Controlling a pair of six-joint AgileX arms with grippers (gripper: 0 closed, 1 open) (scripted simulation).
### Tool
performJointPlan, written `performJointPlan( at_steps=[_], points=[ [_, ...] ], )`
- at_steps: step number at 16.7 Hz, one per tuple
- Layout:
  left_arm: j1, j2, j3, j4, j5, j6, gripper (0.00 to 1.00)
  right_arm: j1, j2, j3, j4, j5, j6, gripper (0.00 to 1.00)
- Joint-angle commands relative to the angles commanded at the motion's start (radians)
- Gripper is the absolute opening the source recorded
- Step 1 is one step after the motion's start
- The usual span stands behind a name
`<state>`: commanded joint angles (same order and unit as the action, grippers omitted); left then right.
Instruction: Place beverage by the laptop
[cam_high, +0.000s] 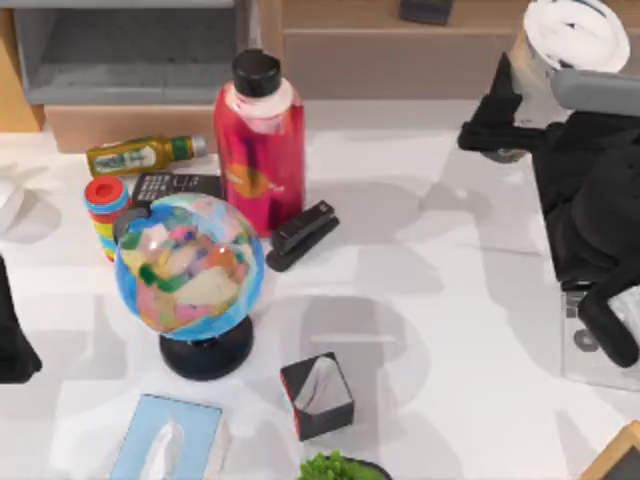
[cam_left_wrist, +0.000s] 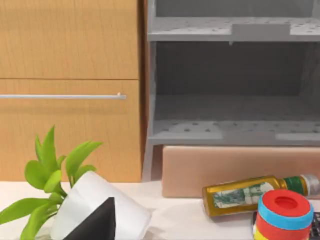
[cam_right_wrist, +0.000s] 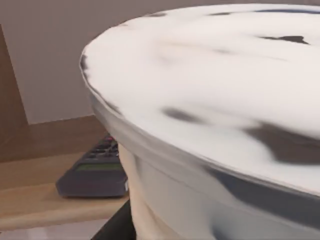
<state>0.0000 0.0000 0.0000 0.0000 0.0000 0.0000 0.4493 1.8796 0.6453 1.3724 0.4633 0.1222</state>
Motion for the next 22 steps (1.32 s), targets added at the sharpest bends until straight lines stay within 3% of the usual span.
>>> performJointPlan(
  at_steps=[11, 17, 22],
  points=[
    [0.0, 0.0, 0.0, 0.0, 0.0, 0.0, 1.0, -0.737, -0.153, -0.004, 0.069, -0.651, -0.014, 0.0],
    [0.0, 0.0, 0.0, 0.0, 0.0, 0.0, 1.0, -1.037, -0.28, -0.211, 0.0, -0.985, -0.119, 0.0],
    [0.0, 0.0, 0.0, 0.0, 0.0, 0.0, 1.0, -1.209, -0.296, -0.408, -0.089, -1.189, -0.19, 0.0]
  ],
)
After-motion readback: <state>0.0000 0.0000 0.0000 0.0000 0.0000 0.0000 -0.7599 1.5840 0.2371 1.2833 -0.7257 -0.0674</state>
